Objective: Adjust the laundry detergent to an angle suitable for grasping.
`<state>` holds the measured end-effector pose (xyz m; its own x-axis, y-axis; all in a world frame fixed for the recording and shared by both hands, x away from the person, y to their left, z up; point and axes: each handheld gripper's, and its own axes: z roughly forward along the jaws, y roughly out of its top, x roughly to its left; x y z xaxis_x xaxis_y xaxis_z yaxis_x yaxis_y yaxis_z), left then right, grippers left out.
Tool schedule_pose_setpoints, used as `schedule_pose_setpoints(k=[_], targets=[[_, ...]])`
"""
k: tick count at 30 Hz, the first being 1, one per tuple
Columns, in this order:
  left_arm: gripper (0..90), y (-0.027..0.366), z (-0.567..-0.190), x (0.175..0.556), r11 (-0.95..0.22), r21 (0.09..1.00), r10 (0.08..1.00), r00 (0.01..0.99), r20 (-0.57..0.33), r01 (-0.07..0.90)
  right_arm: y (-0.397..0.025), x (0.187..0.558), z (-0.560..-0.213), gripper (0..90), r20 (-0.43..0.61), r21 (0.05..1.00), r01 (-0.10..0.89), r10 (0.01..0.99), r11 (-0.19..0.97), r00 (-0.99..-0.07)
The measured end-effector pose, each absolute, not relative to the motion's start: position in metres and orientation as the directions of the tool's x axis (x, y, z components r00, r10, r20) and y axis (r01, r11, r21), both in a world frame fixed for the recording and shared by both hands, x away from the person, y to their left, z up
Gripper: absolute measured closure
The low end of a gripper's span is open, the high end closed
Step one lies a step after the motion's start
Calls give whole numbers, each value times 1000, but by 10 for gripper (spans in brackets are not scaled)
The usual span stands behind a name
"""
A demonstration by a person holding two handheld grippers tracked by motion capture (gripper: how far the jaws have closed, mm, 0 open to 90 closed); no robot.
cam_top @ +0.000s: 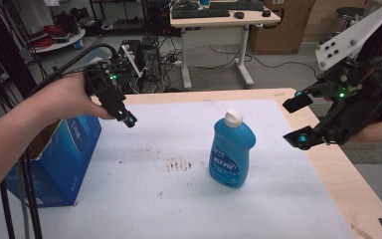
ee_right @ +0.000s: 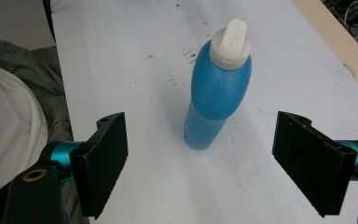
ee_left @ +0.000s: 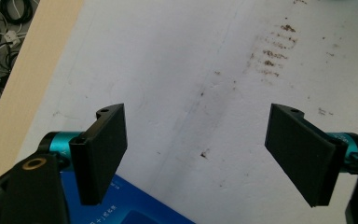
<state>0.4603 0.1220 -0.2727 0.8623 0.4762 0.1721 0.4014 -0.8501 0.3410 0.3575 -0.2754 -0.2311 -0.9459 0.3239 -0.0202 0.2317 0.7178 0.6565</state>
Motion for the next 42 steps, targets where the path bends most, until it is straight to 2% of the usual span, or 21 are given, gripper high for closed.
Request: schedule_pose_setpoints(k=[23,36,42], targets=[[210,121,-273,458,-853,340,470,866,172,395,-287,366,-249,175,0,679,273,372,681,-928],[210,118,-272,460,-861,330,458,871,178,386,-269,356,-243,175,-12,666,221,306,712,-952],[210,117,-271,461,-864,333,451,875,176,378,-269,359,-243,175,-13,662,232,320,713,-947]])
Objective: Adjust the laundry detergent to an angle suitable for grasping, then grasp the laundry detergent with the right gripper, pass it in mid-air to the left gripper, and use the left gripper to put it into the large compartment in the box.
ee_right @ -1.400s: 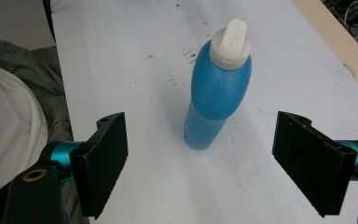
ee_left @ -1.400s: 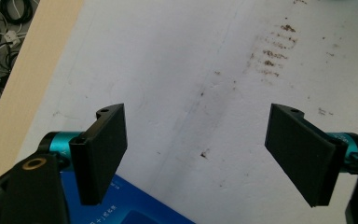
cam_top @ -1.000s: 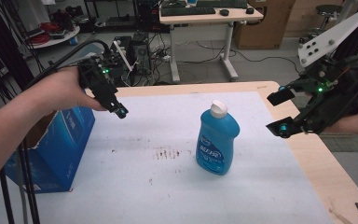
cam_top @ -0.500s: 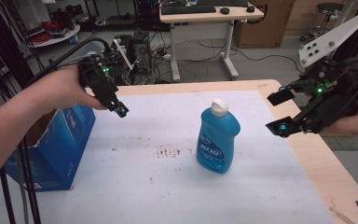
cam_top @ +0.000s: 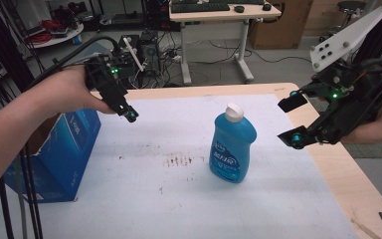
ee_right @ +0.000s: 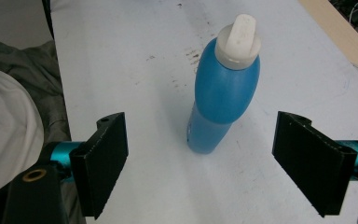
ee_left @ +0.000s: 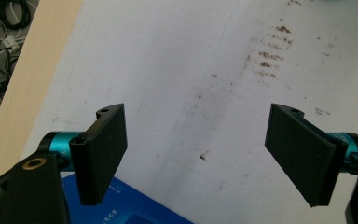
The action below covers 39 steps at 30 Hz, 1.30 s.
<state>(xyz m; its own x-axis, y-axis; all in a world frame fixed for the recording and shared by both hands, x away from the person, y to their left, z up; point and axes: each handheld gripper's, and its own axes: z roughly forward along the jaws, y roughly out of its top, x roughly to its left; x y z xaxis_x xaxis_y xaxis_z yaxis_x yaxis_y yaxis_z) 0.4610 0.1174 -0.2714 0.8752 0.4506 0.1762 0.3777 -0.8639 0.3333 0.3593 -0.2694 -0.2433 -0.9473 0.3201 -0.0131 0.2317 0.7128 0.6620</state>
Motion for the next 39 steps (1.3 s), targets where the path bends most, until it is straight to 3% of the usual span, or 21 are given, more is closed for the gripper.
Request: schedule_pose_setpoints(k=[20,37,39], targets=[[210,118,-270,461,-863,346,445,879,173,369,-281,365,-254,174,-8,661,272,369,699,-929],[210,123,-265,454,-863,351,445,875,188,364,-274,379,-286,173,24,649,312,392,694,-920],[210,122,-265,453,-862,353,446,875,187,364,-270,380,-292,107,18,639,320,403,700,-915]])
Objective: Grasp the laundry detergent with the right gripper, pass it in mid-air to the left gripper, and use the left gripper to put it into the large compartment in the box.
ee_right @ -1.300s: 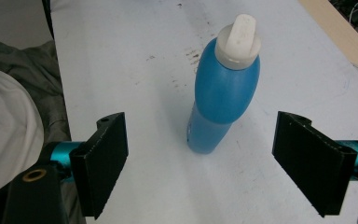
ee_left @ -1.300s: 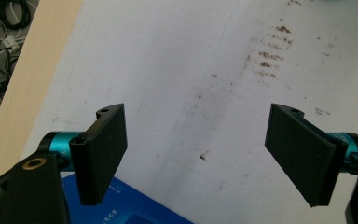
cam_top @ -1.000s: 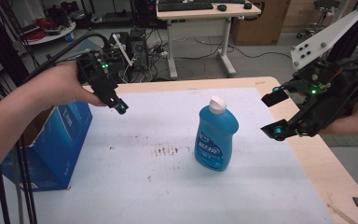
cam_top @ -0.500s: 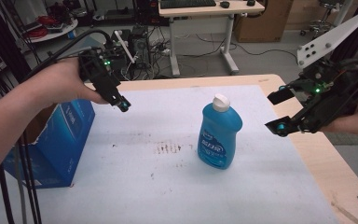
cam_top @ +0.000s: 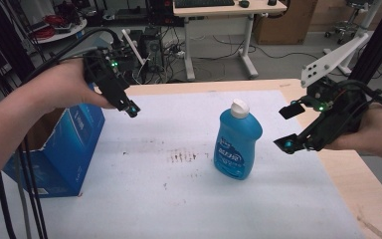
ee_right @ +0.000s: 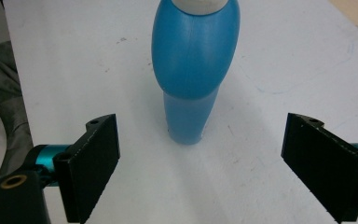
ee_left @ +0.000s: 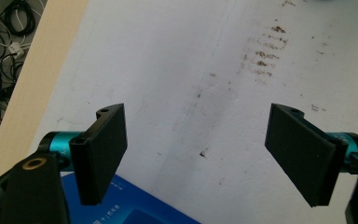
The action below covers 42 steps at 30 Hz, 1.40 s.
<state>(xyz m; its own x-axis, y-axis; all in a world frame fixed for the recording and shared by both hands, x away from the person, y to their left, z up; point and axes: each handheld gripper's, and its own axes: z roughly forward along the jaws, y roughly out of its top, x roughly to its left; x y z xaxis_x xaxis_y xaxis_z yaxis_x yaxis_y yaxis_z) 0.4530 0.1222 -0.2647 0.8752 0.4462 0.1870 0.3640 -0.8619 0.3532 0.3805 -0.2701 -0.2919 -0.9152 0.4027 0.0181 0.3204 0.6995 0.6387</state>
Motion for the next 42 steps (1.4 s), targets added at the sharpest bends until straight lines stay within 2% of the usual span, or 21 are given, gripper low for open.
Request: schedule_pose_setpoints(k=[42], targets=[[210,116,-266,450,-873,348,422,886,193,341,-221,398,-337,107,38,629,361,437,688,-899]])
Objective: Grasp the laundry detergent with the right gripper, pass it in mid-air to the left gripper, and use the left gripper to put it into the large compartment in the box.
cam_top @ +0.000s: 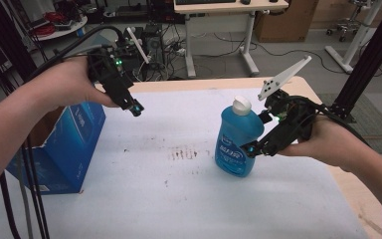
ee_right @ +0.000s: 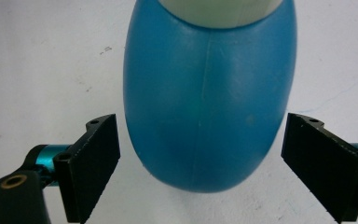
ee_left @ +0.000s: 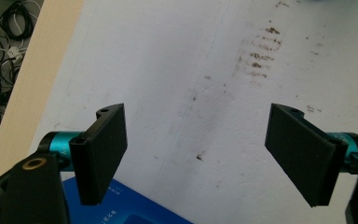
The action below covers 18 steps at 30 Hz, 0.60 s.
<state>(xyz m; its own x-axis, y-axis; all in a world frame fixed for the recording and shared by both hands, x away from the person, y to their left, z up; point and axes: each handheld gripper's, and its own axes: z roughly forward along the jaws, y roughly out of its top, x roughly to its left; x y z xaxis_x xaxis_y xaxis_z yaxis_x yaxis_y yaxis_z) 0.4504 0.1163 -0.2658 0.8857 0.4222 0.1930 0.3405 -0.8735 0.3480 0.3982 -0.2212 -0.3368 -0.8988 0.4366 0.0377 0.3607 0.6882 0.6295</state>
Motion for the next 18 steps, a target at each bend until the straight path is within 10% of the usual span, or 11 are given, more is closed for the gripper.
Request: schedule_pose_setpoints(k=[18], targets=[[210,117,-265,450,-871,350,427,883,194,344,-210,401,-346,137,24,623,370,456,689,-890]])
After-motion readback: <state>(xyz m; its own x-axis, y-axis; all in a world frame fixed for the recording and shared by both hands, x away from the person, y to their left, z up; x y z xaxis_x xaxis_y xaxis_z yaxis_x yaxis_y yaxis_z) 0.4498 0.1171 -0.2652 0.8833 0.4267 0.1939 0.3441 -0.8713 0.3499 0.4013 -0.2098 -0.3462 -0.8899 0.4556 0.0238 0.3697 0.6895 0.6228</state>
